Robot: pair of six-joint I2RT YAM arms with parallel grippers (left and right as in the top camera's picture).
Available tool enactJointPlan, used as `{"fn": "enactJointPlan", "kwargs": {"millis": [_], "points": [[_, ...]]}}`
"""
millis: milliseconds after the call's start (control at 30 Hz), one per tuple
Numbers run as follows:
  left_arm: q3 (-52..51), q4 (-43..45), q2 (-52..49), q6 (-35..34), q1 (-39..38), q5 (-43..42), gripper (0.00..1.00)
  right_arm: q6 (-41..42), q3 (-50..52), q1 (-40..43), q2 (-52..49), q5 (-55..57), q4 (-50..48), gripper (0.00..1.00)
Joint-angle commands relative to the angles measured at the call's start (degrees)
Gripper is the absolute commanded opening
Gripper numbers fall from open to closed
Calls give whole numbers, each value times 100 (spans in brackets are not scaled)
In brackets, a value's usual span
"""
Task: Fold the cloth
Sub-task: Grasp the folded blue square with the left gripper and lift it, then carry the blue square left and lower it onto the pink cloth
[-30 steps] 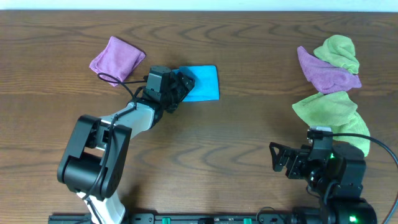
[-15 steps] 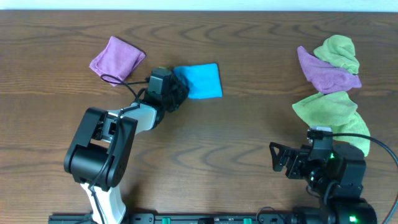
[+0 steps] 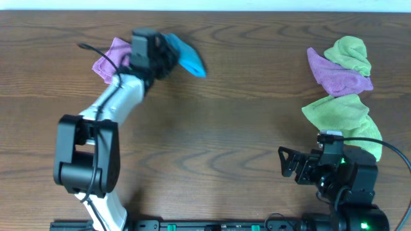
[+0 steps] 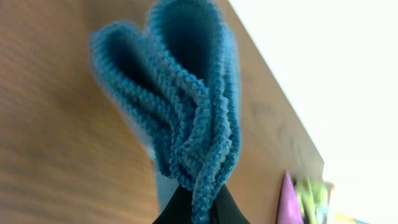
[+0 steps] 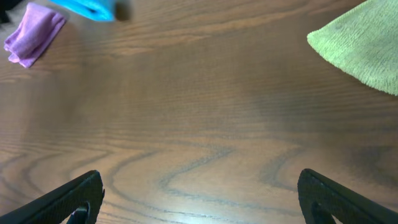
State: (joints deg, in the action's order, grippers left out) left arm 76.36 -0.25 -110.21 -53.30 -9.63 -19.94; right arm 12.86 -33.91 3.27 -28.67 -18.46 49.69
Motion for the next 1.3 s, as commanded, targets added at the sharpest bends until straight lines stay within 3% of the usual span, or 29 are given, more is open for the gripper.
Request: {"fn": "enactJointPlan", "kwargs": {"millis": [0, 167, 567, 1067, 1267], "points": [[654, -363, 192, 608, 271, 514, 6, 59, 39, 50, 17, -39, 7, 99], [1132, -531, 190, 704, 627, 796, 6, 59, 39, 50, 17, -39, 7, 99], [1180, -487, 160, 702, 1191, 1694, 6, 59, 39, 50, 17, -39, 7, 99], [1180, -205, -549, 654, 1349, 1521, 6, 59, 39, 50, 17, -39, 7, 99], [1180, -579, -658, 647, 1353, 1488, 6, 59, 39, 50, 17, -39, 7, 99]]}}
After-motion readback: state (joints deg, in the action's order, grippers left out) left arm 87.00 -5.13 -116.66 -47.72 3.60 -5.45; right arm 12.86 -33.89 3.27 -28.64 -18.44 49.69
